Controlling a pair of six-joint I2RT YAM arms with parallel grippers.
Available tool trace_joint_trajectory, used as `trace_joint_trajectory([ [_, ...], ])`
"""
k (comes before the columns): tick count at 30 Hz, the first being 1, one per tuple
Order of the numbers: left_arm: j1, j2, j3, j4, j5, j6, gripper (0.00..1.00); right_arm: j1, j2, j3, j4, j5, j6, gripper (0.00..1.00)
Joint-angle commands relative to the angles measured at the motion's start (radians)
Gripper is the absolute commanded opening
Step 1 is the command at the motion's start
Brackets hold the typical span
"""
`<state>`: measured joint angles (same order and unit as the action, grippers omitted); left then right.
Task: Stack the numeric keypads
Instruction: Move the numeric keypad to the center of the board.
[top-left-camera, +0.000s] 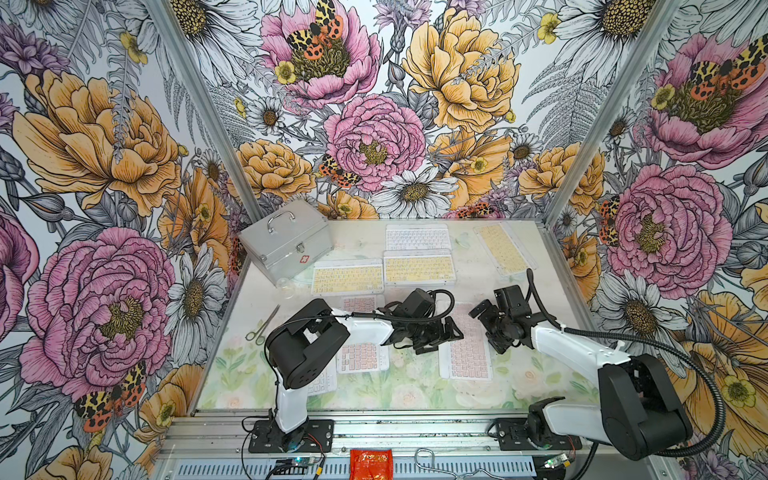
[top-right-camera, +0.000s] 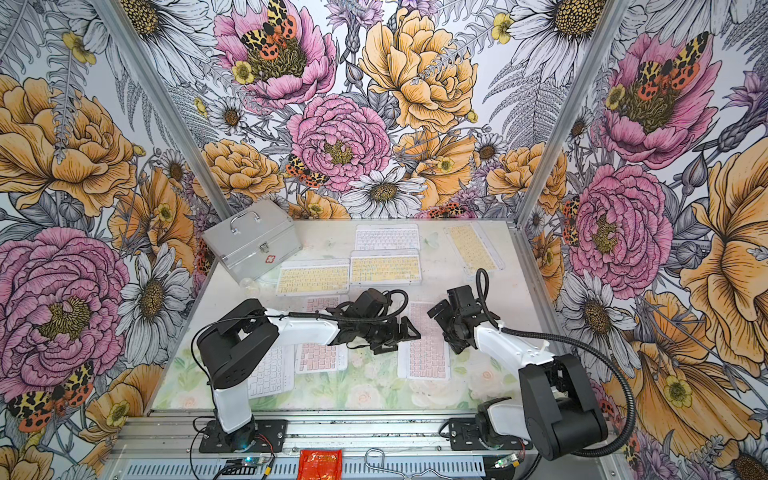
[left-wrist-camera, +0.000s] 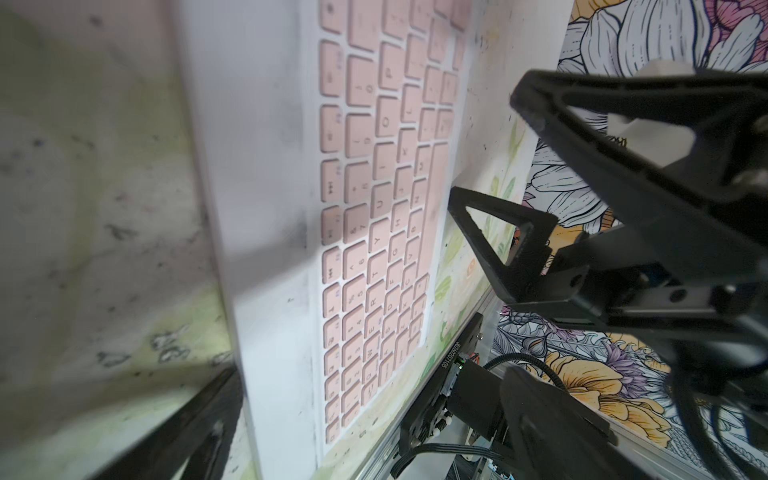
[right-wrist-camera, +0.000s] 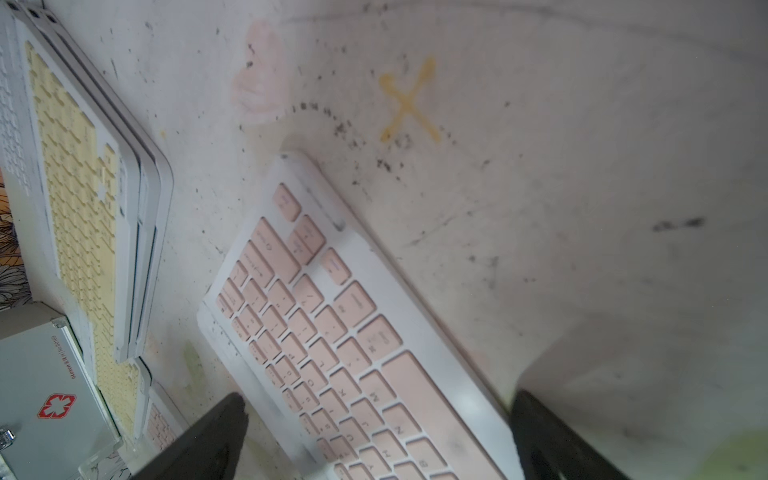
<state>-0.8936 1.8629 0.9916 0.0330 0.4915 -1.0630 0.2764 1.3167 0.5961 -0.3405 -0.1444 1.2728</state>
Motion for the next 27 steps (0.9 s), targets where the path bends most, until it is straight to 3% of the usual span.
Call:
trace_joint_trajectory([
  [1, 0.056, -0.078, -0.053, 0.042, -0.015, -0.009, 0.99, 0.032, 0.025, 0.025, 0.056, -0.014, 0.063, 1.0],
  [6, 0.126, -0.1, -0.061, -0.005, -0.01, 0.035, 0.99, 0.027, 0.078, 0.06, 0.074, -0.009, 0.022, 1.0],
  [12, 0.115, 0.009, 0.04, -0.034, -0.004, 0.055, 0.99, 0.013, 0.132, 0.054, 0.125, -0.036, 0.005, 1.0],
  [27, 0.11, 0.327, 0.501, -0.204, -0.047, 0.137, 0.99, -0.161, 0.018, -0.08, 0.186, -0.128, -0.067, 1.0],
])
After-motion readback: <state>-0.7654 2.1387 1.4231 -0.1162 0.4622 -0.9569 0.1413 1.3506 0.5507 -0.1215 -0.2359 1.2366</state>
